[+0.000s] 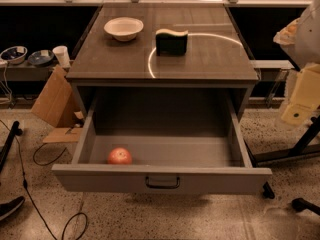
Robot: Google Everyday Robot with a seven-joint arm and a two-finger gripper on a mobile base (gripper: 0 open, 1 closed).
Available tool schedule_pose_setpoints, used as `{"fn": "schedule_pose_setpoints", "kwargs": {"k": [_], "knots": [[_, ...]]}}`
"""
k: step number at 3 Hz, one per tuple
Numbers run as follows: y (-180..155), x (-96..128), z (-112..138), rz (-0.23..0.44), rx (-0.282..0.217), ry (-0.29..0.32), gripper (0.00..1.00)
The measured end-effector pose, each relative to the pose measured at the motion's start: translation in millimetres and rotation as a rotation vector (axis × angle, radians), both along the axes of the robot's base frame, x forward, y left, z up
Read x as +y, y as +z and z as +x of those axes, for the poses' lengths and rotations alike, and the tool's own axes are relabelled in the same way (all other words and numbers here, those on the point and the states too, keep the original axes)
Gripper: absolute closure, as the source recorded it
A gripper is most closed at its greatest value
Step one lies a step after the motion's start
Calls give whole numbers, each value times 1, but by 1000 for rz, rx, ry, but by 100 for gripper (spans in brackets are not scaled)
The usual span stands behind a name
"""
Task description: Pick apple from top drawer and place on counter
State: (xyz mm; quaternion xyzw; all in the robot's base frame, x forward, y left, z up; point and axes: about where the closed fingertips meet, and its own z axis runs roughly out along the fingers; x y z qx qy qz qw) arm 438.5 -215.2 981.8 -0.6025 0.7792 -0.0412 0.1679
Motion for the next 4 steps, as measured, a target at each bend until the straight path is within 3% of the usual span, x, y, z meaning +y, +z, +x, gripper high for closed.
{"fn": "schedule_pose_setpoints", "kwargs": {"k": [1,2,3,4], "knots": [[0,0,0,0,0,0,0],[3,19,-1,-13,-33,81,0],[-2,58,-1,-49,-77,249,0],[-13,103,-3,-111,-135,458,0]]}}
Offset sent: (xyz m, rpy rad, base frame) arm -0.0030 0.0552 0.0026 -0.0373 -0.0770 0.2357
